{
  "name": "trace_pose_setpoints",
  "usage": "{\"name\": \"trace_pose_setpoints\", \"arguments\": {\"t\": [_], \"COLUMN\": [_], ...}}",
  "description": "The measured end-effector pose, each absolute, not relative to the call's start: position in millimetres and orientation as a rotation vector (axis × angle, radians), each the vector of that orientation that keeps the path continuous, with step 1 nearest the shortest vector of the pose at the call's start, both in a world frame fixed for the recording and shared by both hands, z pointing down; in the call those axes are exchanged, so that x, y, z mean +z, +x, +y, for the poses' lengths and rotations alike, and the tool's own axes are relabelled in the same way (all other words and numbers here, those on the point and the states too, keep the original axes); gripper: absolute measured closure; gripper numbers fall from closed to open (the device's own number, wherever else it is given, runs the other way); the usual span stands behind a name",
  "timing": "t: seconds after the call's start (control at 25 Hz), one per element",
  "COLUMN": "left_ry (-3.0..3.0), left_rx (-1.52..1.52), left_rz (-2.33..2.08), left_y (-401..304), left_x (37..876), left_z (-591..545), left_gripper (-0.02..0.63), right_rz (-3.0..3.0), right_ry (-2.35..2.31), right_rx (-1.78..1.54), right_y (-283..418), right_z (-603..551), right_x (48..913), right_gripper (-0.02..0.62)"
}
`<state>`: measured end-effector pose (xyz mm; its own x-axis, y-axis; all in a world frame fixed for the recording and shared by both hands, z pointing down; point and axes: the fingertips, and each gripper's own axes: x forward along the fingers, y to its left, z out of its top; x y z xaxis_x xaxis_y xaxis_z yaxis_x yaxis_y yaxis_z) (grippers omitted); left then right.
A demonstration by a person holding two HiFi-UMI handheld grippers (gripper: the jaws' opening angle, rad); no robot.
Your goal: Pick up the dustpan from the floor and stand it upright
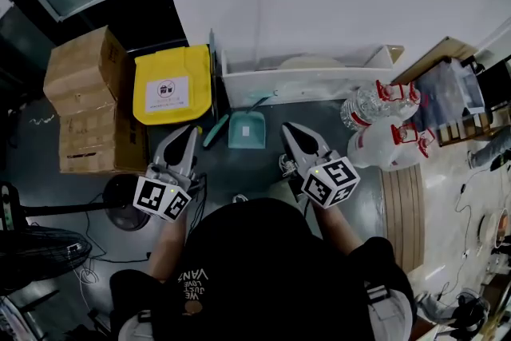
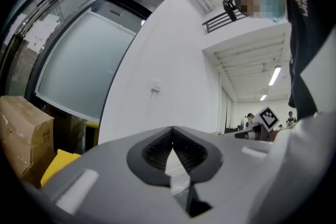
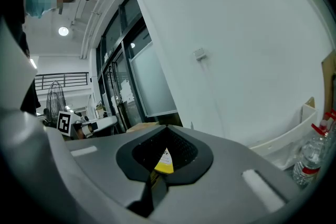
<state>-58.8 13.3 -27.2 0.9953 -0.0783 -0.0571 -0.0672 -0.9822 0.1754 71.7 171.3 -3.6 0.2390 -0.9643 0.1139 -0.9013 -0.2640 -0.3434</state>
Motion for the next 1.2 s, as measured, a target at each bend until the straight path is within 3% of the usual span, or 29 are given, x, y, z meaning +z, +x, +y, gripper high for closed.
{"name": "trace_pose_setpoints", "arguments": {"t": [0.48,1.2], "left_ry": [2.952,2.927], "left_rx": [-0.093,-0.098], "left_rz": [-0.163,-0.225], "left_y": [-97,-111], "left_x": [-18,-9], "left_z": [29,25], "left_gripper": [0.552,0.554], "right_rz": [1.788,1.834], "right_ry": [-2.287,-2.301], "right_rx": [-0.563,-0.543], "right_y": [33,30], "right_z": [180,159], "right_x": [25,27], "right_gripper": [0.594,0.594]}}
